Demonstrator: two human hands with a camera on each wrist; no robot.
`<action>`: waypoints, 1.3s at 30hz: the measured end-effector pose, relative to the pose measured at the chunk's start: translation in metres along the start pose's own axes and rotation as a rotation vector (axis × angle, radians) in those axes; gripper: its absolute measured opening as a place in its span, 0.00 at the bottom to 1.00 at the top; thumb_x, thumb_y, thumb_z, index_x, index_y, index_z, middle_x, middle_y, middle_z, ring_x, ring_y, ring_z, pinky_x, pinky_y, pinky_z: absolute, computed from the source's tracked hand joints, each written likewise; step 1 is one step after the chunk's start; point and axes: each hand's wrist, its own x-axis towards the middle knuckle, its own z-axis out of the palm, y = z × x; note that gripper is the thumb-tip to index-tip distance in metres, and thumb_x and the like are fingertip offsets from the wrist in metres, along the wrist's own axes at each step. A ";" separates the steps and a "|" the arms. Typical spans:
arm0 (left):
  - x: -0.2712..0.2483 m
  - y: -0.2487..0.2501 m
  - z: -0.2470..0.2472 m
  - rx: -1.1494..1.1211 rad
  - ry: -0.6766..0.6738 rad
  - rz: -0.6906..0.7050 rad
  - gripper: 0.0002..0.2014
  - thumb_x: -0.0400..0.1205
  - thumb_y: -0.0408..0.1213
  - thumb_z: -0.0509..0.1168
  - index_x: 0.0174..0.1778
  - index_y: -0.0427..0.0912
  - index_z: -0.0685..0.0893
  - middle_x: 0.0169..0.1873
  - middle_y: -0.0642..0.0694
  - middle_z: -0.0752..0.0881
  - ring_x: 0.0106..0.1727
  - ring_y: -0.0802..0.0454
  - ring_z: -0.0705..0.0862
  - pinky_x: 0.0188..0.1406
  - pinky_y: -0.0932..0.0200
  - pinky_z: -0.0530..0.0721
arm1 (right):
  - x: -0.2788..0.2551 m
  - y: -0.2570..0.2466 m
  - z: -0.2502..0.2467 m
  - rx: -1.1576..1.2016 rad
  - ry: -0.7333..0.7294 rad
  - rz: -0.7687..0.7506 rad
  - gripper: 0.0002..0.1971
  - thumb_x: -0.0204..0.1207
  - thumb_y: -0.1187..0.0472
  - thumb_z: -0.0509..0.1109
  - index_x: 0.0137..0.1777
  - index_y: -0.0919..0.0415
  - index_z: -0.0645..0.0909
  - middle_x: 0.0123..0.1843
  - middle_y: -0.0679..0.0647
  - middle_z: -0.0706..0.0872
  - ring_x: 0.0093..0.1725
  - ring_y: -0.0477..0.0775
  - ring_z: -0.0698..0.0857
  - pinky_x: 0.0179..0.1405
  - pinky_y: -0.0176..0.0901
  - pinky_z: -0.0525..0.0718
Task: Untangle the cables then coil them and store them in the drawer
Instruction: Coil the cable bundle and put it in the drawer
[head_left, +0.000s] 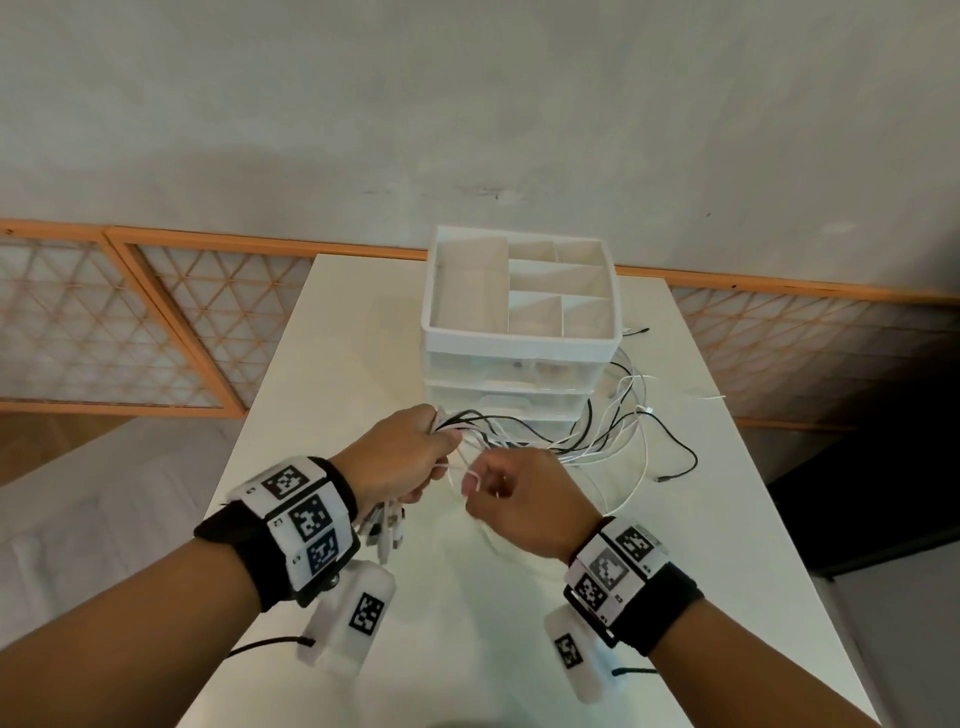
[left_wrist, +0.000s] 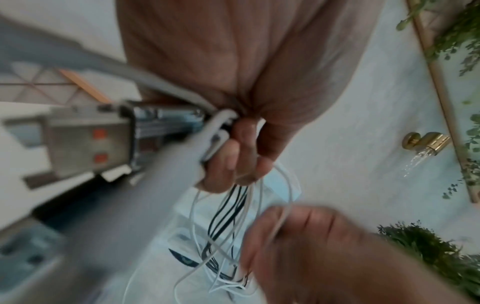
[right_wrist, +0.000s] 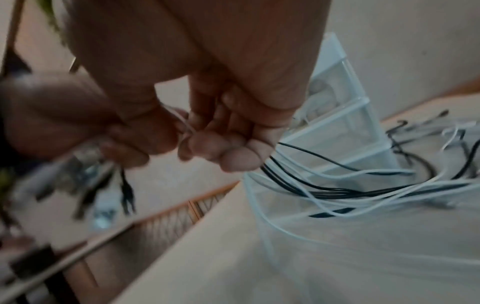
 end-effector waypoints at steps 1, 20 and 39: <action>-0.002 0.002 -0.003 -0.003 -0.024 0.016 0.11 0.88 0.40 0.62 0.42 0.41 0.71 0.31 0.44 0.75 0.24 0.55 0.66 0.19 0.63 0.66 | -0.001 0.010 0.000 -0.175 -0.083 0.006 0.11 0.73 0.55 0.74 0.30 0.49 0.79 0.24 0.41 0.78 0.28 0.41 0.77 0.36 0.34 0.77; 0.020 -0.006 -0.048 0.313 0.092 0.122 0.19 0.84 0.46 0.68 0.33 0.40 0.71 0.21 0.48 0.70 0.19 0.52 0.66 0.20 0.61 0.65 | 0.029 0.032 -0.211 -0.267 0.840 0.290 0.11 0.85 0.51 0.63 0.45 0.53 0.84 0.37 0.50 0.88 0.41 0.55 0.87 0.41 0.44 0.78; 0.017 0.037 -0.002 0.550 -0.001 0.384 0.14 0.83 0.40 0.68 0.33 0.54 0.76 0.30 0.58 0.79 0.30 0.63 0.76 0.26 0.70 0.67 | 0.014 -0.009 -0.096 -0.210 0.114 -0.173 0.37 0.68 0.61 0.80 0.77 0.40 0.73 0.63 0.37 0.81 0.50 0.37 0.81 0.47 0.26 0.75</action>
